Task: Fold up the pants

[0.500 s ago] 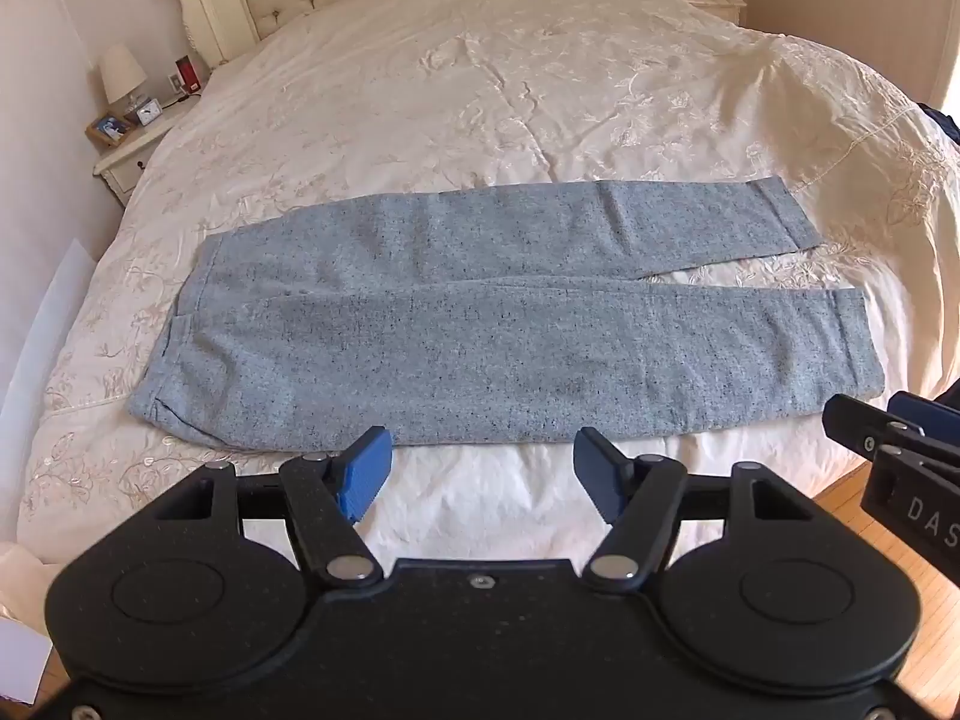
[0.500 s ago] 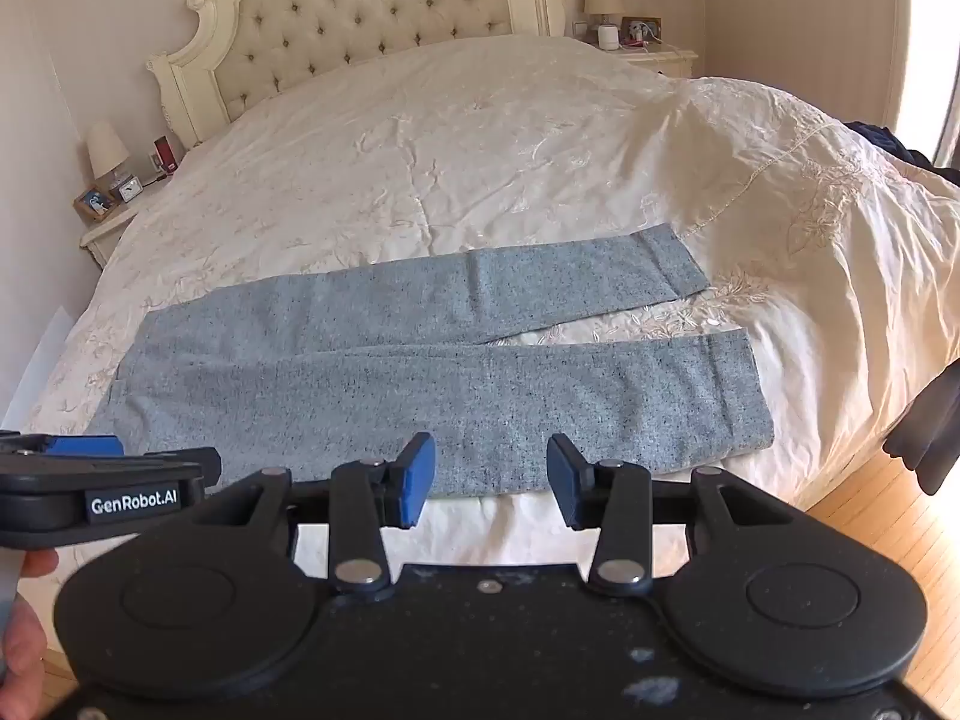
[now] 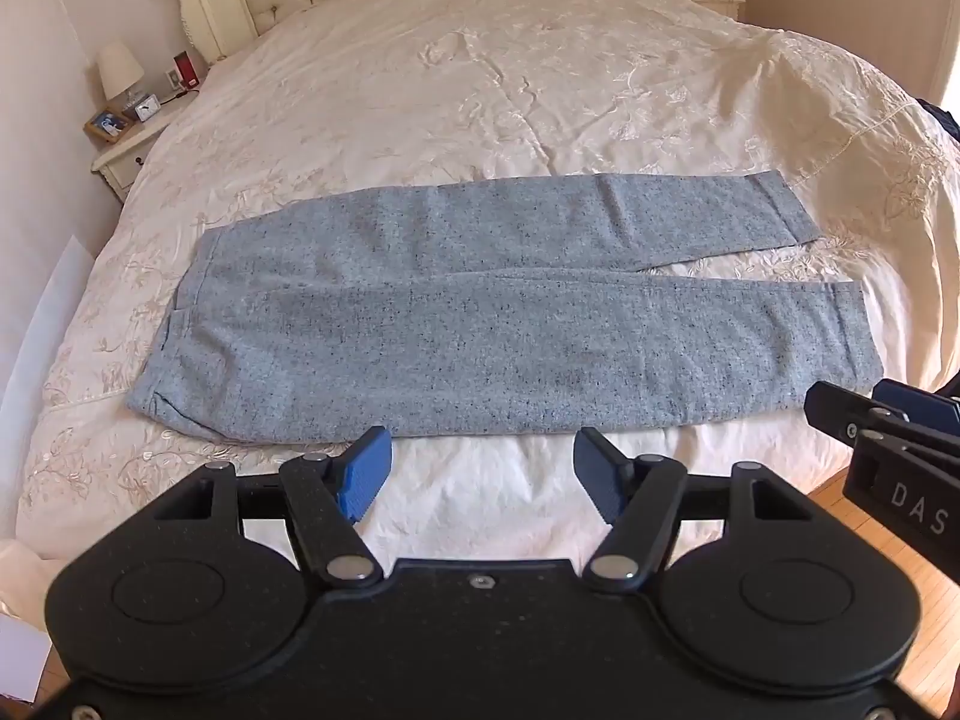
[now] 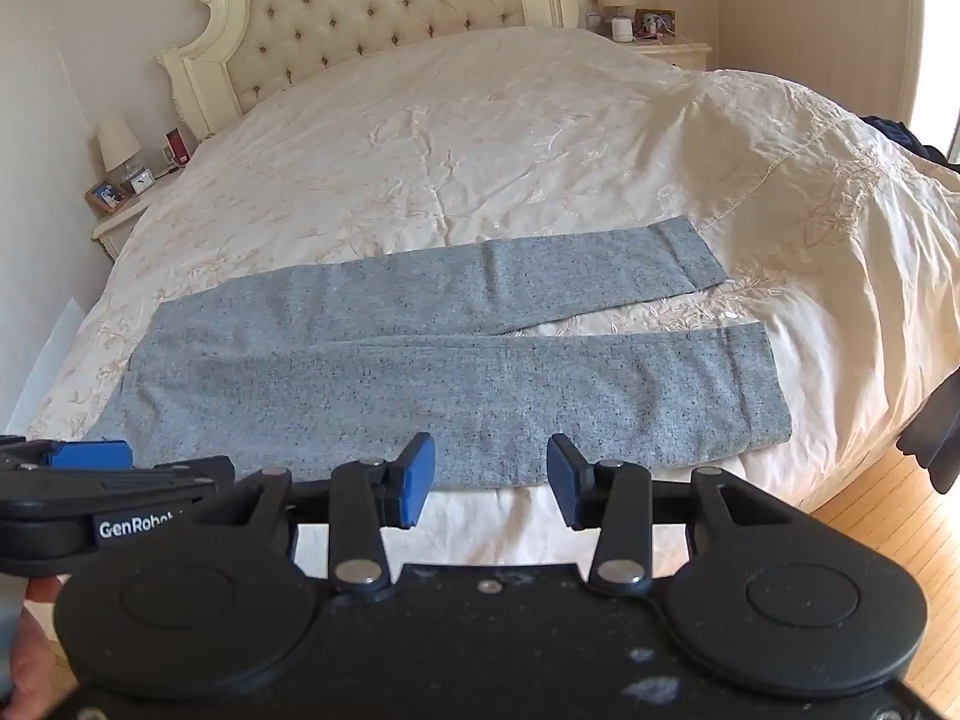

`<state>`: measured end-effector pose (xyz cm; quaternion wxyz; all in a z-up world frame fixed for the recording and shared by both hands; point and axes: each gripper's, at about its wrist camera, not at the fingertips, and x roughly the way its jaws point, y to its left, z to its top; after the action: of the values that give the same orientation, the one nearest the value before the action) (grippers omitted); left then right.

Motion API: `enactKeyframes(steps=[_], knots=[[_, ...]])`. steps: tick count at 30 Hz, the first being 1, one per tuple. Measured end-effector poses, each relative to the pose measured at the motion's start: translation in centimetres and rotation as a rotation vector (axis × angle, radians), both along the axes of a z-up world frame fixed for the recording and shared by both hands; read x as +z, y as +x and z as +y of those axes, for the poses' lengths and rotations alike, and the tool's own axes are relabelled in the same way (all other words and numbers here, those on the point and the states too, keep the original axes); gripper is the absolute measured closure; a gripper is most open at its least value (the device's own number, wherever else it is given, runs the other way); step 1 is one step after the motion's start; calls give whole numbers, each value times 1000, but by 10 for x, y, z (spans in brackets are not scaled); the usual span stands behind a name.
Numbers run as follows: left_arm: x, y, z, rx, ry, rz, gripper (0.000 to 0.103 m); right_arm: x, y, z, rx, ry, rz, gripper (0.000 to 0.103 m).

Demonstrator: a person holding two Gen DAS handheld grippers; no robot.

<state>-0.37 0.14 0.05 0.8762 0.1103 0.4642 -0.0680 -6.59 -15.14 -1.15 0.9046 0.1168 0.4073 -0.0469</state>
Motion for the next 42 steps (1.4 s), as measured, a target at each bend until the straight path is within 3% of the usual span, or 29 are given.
enactKeyframes(steps=[42], knots=[[-7, 10, 2, 9, -10, 21, 34, -2, 10, 5, 32, -2, 21, 59]])
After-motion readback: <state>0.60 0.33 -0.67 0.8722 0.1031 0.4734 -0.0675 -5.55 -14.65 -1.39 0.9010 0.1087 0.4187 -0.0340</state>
